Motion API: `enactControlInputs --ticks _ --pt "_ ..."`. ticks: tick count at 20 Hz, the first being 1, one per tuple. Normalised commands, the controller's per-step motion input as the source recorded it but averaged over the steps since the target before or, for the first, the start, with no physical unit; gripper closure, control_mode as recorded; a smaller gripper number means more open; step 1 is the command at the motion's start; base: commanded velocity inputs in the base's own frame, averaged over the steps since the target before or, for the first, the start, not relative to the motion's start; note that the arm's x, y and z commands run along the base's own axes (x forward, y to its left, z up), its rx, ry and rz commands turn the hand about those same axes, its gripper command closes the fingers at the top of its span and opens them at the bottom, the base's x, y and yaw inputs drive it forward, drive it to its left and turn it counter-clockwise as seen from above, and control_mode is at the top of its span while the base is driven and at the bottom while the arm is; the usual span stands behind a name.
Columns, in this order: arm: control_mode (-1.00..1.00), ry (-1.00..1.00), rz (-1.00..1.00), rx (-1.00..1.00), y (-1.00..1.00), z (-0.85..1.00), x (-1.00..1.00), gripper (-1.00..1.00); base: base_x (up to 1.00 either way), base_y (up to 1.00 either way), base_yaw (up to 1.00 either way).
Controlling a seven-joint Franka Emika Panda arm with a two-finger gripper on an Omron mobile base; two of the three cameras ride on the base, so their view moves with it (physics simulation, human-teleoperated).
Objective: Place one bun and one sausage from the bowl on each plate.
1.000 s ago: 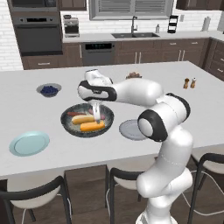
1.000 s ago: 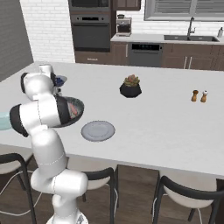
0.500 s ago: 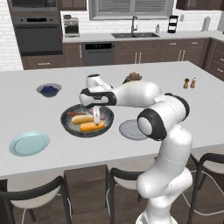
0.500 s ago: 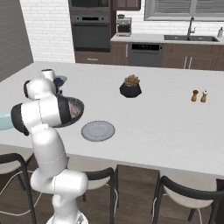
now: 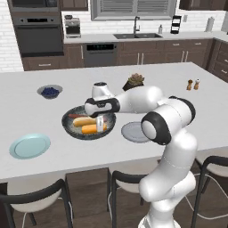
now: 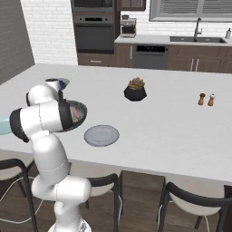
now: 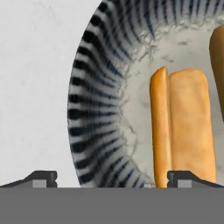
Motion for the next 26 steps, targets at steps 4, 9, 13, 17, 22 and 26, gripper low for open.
enactControlInputs --ticks 4,9,13,17,22,26 --pt "-1.00 0.00 0.00 0.02 0.00 0.00 0.20 -1.00 0.00 0.00 0.00" --pt "-1.00 0.00 0.01 0.04 -0.07 0.00 0.13 -1.00 0.00 0.00 0.00" --pt "-1.00 0.00 0.03 0.05 -0.21 0.00 0.26 -1.00 0.00 0.00 0.00" --pt "-1.00 0.00 0.04 0.02 -0.05 0.00 0.38 -1.00 0.00 0.00 0.00" --pt "-1.00 0.00 0.08 0.00 0.14 -0.15 0.22 -1.00 0.00 0.00 0.00" --pt "-1.00 0.00 0.19 0.00 0.56 -0.22 0.19 -1.00 0.00 0.00 0.00"
